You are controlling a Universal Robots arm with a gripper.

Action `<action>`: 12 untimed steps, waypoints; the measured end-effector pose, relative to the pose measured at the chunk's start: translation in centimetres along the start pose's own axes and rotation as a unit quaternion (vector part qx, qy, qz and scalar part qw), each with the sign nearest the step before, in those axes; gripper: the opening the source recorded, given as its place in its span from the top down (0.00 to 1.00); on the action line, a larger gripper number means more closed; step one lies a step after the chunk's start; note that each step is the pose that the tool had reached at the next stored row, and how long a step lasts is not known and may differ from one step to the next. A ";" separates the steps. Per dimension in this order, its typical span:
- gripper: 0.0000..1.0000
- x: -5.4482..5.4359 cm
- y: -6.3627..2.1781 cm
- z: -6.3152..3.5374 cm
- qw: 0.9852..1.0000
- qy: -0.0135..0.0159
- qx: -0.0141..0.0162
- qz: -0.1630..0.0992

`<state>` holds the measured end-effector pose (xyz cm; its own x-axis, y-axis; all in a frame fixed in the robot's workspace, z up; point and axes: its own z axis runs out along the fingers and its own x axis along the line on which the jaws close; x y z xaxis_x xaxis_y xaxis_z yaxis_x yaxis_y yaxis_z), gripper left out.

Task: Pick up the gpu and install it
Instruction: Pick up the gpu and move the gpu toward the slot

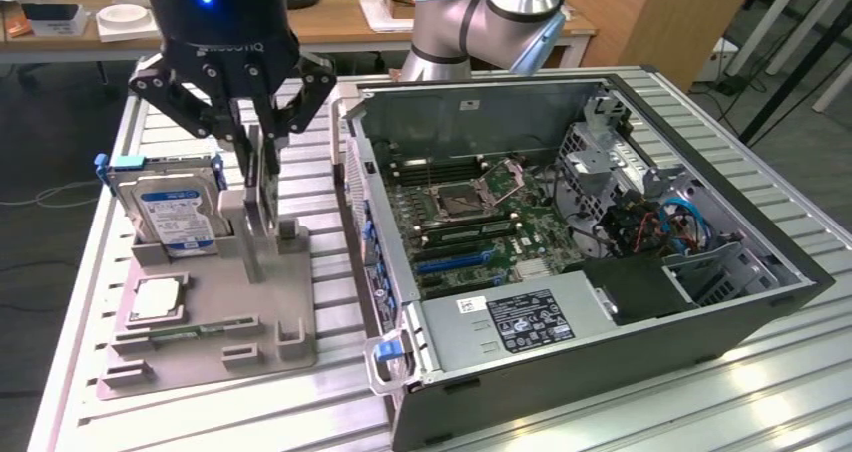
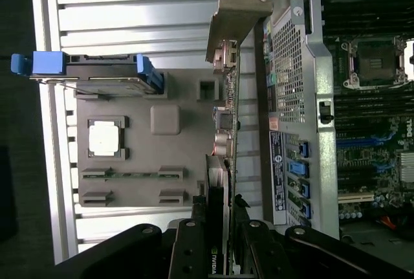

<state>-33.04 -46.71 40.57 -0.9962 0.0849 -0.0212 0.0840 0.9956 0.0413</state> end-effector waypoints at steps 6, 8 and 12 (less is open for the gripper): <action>0.74 0.0 0.00 -0.03 1.000 0.000 0.000 0.000; 0.74 -0.1 0.00 -0.05 1.000 0.004 0.000 0.000; 0.74 -0.2 0.01 -0.03 1.000 0.018 -0.001 0.001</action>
<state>-32.88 -46.71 40.60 -0.9963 0.0849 0.0140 0.0854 0.9954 0.0426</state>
